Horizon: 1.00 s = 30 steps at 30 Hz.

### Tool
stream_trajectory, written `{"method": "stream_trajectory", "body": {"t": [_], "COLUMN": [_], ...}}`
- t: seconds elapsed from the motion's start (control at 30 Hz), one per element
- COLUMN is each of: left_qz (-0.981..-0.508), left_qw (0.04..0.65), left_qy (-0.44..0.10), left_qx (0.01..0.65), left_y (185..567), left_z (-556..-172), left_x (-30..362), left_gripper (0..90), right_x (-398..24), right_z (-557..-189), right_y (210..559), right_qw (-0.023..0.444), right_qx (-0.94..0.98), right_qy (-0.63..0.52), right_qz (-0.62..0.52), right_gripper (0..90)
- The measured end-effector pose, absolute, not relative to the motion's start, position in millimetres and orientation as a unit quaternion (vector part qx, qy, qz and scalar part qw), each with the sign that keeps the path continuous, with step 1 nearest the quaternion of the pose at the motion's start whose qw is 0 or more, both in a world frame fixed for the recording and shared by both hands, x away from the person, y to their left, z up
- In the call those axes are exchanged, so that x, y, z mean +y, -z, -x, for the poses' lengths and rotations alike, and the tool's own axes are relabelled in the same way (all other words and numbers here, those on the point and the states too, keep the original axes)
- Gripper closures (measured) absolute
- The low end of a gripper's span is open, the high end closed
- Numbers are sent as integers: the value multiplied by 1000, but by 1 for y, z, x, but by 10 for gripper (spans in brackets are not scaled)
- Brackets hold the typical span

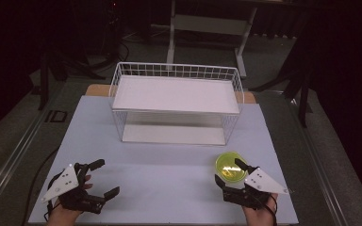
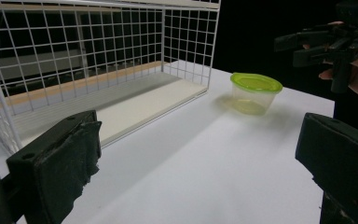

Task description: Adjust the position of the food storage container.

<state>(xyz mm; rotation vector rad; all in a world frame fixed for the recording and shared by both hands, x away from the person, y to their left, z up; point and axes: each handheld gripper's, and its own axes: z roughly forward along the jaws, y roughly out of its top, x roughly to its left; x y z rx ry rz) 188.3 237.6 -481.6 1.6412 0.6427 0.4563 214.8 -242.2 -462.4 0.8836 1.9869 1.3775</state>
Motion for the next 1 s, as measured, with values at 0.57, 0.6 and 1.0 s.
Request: {"method": "stream_trajectory", "body": {"t": [0.57,0.6,1.0], "left_qz": [-706,-707,-711], "left_qw": [622,621,619], "left_qy": [-203,-203,-204], "left_qx": [269,269,264], "left_y": [482,482,483], "left_z": [-185,-185,-184], "left_x": [233,233,228], "left_gripper": [9,9,9], "right_x": [-230,-230,-241], "right_z": [-211,-211,-233], "right_y": [452,449,428], "right_qw": [270,270,266], "right_qx": [766,764,765], "right_qy": [-519,-521,-521], "right_qz": [-266,-269,-270], "right_gripper": [127,127,133]}}
